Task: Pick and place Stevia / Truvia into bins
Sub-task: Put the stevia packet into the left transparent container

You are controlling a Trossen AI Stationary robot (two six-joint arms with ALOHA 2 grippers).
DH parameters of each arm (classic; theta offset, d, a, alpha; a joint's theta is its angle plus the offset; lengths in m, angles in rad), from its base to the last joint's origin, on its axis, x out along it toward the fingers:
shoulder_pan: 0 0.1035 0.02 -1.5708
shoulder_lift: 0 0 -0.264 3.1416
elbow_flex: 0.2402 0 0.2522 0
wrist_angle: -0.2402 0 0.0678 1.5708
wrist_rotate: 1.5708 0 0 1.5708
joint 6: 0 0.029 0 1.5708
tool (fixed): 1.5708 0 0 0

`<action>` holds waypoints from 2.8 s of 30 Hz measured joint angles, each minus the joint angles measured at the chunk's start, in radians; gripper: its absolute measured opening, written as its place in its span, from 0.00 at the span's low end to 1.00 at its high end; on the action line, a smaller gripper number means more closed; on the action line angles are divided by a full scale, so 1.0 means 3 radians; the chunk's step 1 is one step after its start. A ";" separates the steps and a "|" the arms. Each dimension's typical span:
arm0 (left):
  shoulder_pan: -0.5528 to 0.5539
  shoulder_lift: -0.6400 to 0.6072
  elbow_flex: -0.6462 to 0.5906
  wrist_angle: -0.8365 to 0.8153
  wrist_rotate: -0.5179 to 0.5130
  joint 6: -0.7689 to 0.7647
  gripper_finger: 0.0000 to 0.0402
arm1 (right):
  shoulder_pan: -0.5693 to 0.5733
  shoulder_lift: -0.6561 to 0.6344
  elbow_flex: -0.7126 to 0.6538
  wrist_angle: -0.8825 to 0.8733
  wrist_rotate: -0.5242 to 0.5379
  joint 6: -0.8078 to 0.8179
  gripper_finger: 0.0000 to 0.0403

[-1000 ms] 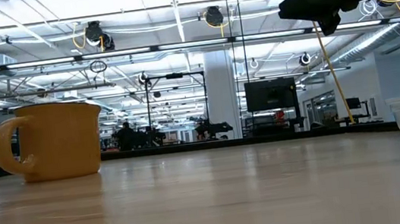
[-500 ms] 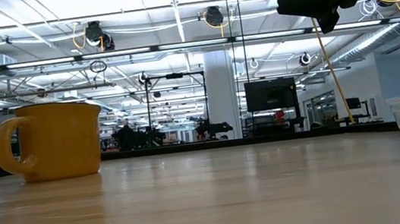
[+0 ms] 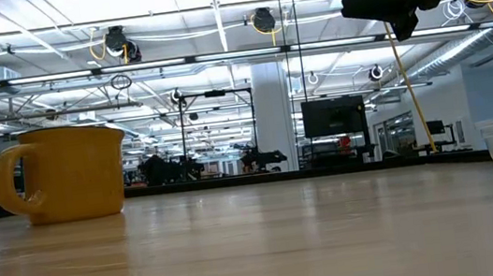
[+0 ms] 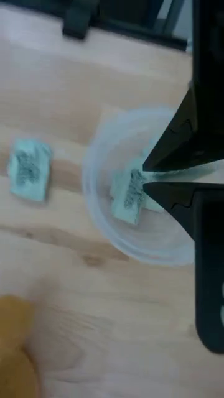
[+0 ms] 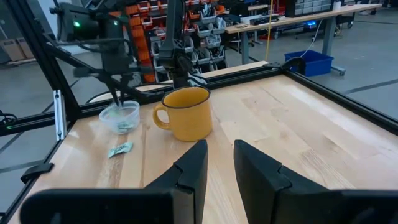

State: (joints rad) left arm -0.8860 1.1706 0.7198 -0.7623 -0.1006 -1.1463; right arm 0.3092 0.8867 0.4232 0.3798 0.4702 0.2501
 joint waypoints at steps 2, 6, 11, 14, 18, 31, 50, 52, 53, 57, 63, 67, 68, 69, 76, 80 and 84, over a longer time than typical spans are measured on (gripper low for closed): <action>0.0000 0.0001 -0.0073 0.0005 0.0037 -0.0071 0.13 | 0.0001 0.0000 -0.0001 0.0000 0.0000 0.0000 0.18; 0.0000 0.0003 -0.0163 0.0018 0.0130 -0.0187 0.16 | 0.0001 0.0000 -0.0001 0.0001 0.0000 0.0000 0.18; 0.0038 0.0003 -0.0088 0.0049 0.0135 -0.0040 0.17 | 0.0001 -0.0001 -0.0002 0.0019 0.0000 0.0000 0.18; 0.0121 0.0003 0.0035 0.0175 0.0118 0.0050 0.16 | 0.0000 -0.0001 -0.0003 0.0030 0.0000 0.0000 0.18; 0.0265 0.0002 0.0176 0.0564 -0.0201 0.0547 0.11 | 0.0000 -0.0001 -0.0003 0.0068 0.0000 0.0000 0.18; 0.0674 0.0610 0.0095 0.1143 -0.0221 0.1630 0.12 | 0.0000 -0.0001 -0.0003 0.0114 0.0000 -0.0001 0.18; 0.0679 0.1493 0.0110 0.1430 -0.0206 0.1956 0.37 | 0.0000 -0.0001 -0.0003 0.0113 0.0000 -0.0001 0.18; 0.0681 0.1494 0.0110 0.1430 -0.0204 0.1970 0.36 | 0.0000 -0.0001 -0.0003 0.0113 -0.0001 -0.0001 0.18; 0.0680 0.1490 0.0109 0.1429 -0.0203 0.1992 0.36 | 0.0000 -0.0001 -0.0003 0.0113 -0.0001 -0.0003 0.18; 0.0684 0.1492 0.0107 0.1416 -0.0202 0.2124 0.28 | 0.0000 -0.0001 -0.0003 0.0112 -0.0001 -0.0003 0.18; 0.0711 0.1496 0.0113 0.1418 -0.0186 0.2221 0.13 | 0.0000 -0.0001 -0.0003 0.0113 -0.0001 -0.0003 0.18; 0.0712 0.1513 0.0213 0.1391 -0.0074 0.2222 0.03 | 0.0000 -0.0001 -0.0003 0.0113 -0.0001 -0.0003 0.18; 0.0710 0.1511 0.0246 0.1383 -0.0026 0.2222 0.02 | 0.0000 -0.0001 -0.0003 0.0113 -0.0001 -0.0003 0.18; 0.0700 0.1492 0.0275 0.1383 0.0014 0.2222 0.02 | 0.0000 -0.0001 -0.0003 0.0113 -0.0001 -0.0003 0.18; 0.0536 0.1211 0.0583 0.0989 0.0157 0.2115 0.02 | 0.0000 -0.0001 -0.0003 0.0111 -0.0001 -0.0003 0.18; 0.0316 0.0924 0.0790 0.0285 0.0079 0.1616 0.02 | 0.0000 -0.0001 -0.0003 0.0112 -0.0001 -0.0003 0.18; 0.0017 0.0669 0.0847 -0.0300 -0.0178 0.0897 0.01 | 0.0000 -0.0001 -0.0003 0.0108 -0.0001 -0.0003 0.18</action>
State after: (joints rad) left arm -0.8809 1.3711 0.9739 -0.8523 -0.1539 -0.8771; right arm 0.3092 0.8864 0.4225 0.4122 0.4698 0.2493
